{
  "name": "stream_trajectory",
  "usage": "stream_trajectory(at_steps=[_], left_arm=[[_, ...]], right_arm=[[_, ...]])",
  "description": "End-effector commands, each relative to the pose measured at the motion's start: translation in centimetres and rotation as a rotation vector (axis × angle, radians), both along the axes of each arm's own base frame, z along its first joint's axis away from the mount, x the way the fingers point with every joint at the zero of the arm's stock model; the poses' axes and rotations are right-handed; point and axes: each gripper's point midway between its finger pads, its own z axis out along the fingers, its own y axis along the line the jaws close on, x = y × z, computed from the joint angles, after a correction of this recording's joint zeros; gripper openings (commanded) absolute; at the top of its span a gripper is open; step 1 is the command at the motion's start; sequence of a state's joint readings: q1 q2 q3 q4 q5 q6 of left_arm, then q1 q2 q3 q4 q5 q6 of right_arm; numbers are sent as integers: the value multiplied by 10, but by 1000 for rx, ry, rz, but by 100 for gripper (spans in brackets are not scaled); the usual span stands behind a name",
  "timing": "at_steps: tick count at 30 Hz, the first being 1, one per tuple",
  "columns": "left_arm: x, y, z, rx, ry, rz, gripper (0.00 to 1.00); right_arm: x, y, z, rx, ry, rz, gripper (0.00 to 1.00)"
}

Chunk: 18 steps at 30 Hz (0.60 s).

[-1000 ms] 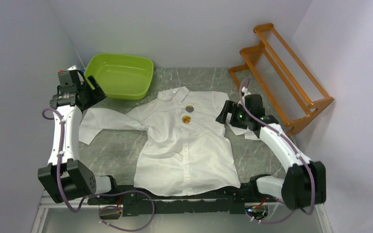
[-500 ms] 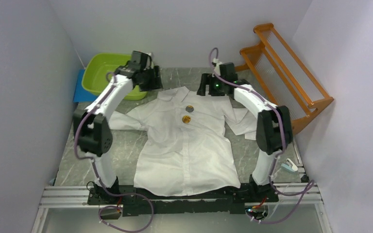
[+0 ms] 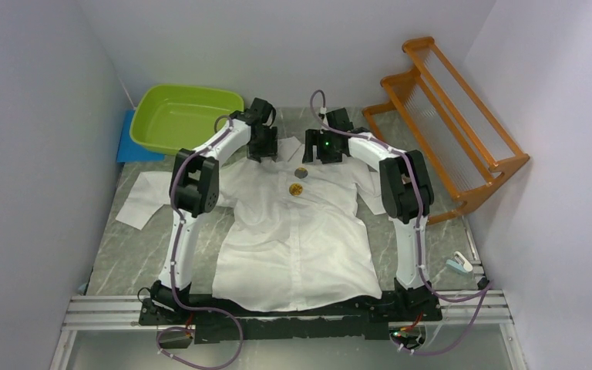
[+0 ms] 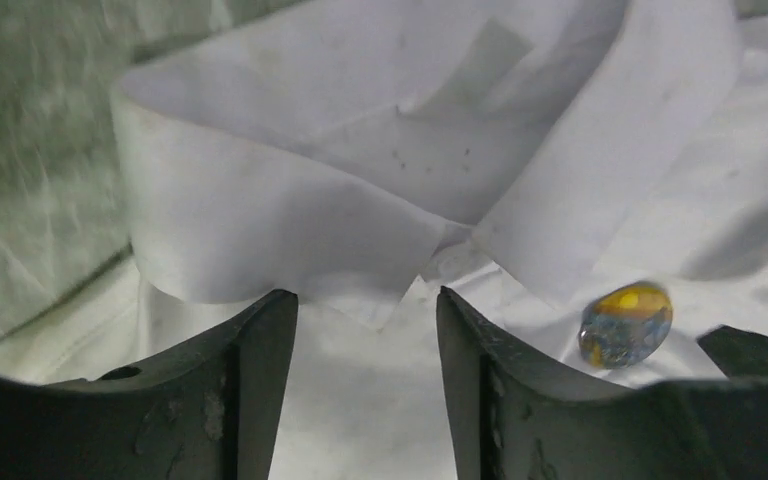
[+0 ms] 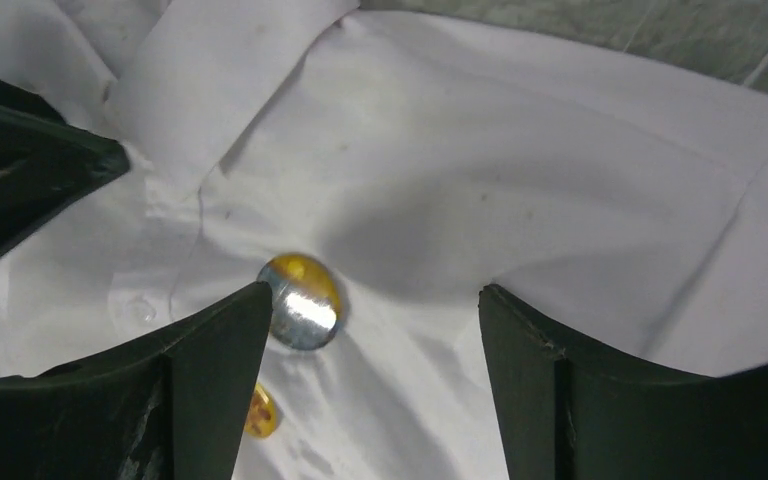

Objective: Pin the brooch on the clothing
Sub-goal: Flatten out the clothes at the center of the board.

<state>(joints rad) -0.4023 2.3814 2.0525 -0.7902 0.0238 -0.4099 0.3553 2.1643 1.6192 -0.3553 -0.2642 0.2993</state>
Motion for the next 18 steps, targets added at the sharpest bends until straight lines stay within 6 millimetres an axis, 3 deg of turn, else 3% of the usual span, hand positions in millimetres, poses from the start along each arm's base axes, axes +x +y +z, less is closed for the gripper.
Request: stream_trajectory(at_steps=[1,4,10,14,18], left_arm=[[26,-4,-1,1,-55,10,54],[40,-4,-13,27,-75,15,45],[69,-11,-32,38,-117,0,38],[89,-7,-29,66,-201,28,43],[100,-14,-10,39,-259,6,57]], right_arm=[[22,-9,-10,-31,-2,-72,80],[32,-15,-16,-30,10,-103,80],[52,-31,-23,-24,25,-147,82],[69,-42,-31,-11,34,-176,84],[87,-47,-20,0,15,-166,86]])
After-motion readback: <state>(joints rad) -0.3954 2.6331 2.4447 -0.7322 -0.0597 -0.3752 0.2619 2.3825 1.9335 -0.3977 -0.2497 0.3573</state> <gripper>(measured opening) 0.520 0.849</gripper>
